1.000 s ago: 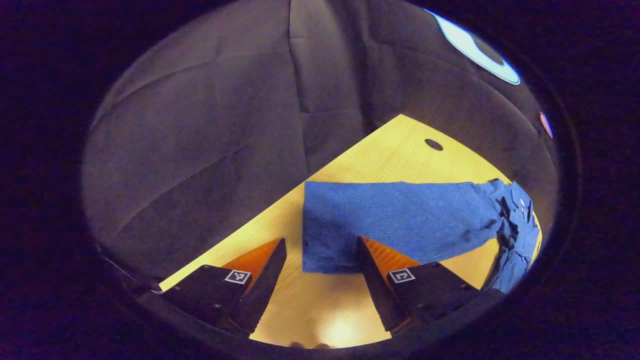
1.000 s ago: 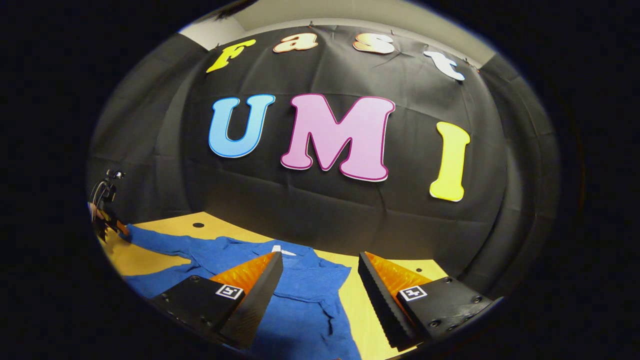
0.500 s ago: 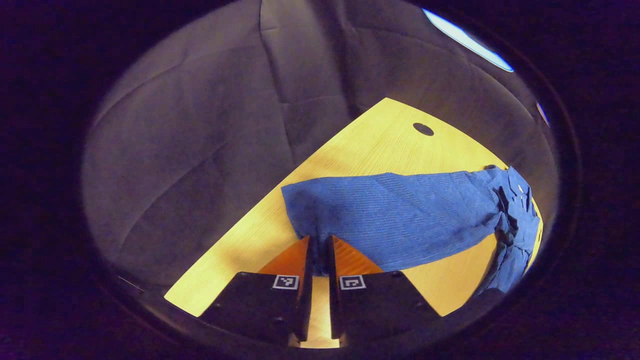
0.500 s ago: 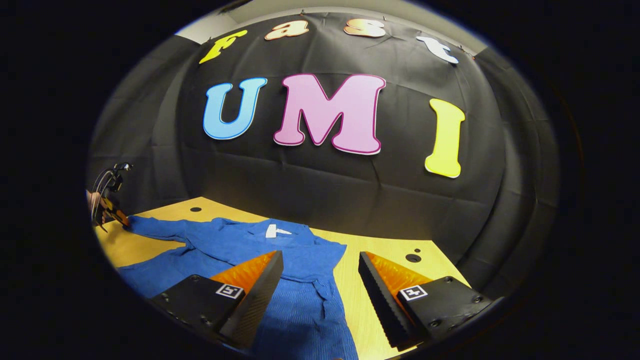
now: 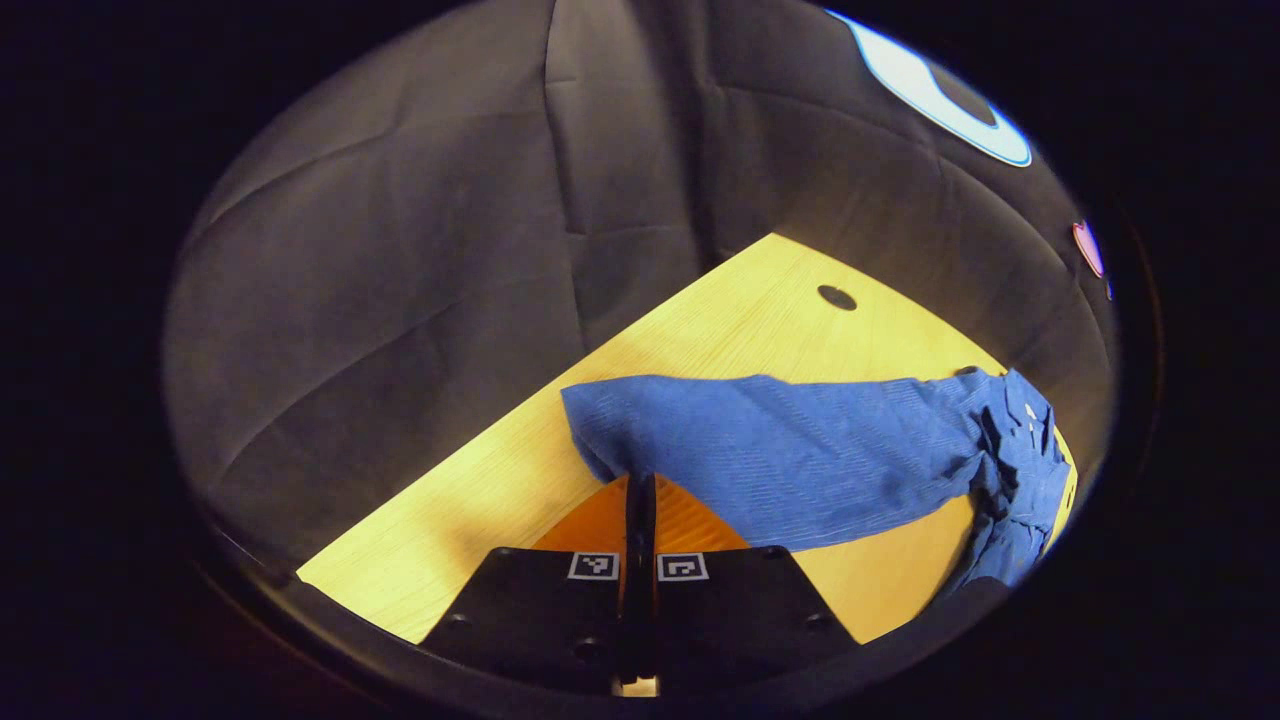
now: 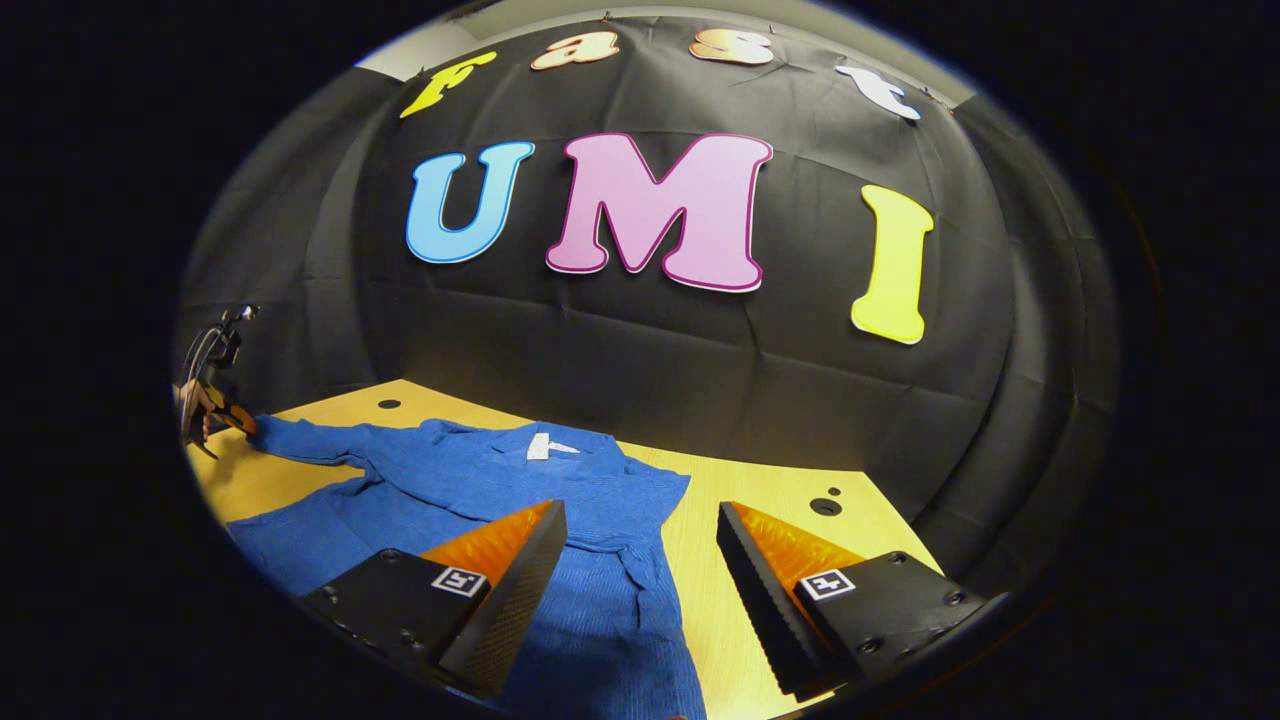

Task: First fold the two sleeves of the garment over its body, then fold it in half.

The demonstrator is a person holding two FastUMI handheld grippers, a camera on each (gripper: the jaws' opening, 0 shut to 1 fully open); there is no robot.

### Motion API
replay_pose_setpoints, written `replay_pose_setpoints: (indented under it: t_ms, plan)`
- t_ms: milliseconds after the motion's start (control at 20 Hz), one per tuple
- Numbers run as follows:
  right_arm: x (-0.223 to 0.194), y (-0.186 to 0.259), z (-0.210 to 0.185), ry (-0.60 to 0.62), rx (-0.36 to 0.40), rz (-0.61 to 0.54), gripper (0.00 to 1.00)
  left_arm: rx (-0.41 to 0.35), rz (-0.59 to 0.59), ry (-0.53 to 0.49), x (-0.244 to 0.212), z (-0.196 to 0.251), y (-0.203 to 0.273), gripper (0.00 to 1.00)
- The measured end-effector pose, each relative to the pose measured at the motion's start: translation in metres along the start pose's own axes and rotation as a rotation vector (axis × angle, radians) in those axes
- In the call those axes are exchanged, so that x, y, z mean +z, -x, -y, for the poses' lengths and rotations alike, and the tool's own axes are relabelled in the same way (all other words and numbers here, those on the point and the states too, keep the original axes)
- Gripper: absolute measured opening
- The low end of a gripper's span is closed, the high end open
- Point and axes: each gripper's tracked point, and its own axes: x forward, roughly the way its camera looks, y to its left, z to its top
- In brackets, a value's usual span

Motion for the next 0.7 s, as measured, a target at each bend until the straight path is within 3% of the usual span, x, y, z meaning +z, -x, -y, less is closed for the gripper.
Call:
replay_pose_setpoints:
  t_ms: [200, 450, 700]
  plan:
    - [-0.010, 0.004, 0.017, -0.014, -0.025, -0.021, 0.97, -0.140, 0.117, 0.009, 0.040, 0.080, 0.039, 0.00]
    - [-0.019, 0.009, 0.049, -0.031, -0.076, -0.036, 0.96, -0.370, 0.215, -0.035, 0.065, 0.216, 0.094, 0.00]
    - [-0.042, 0.019, 0.084, -0.048, -0.128, -0.079, 0.97, -0.622, 0.252, -0.167, 0.036, 0.386, 0.156, 0.00]
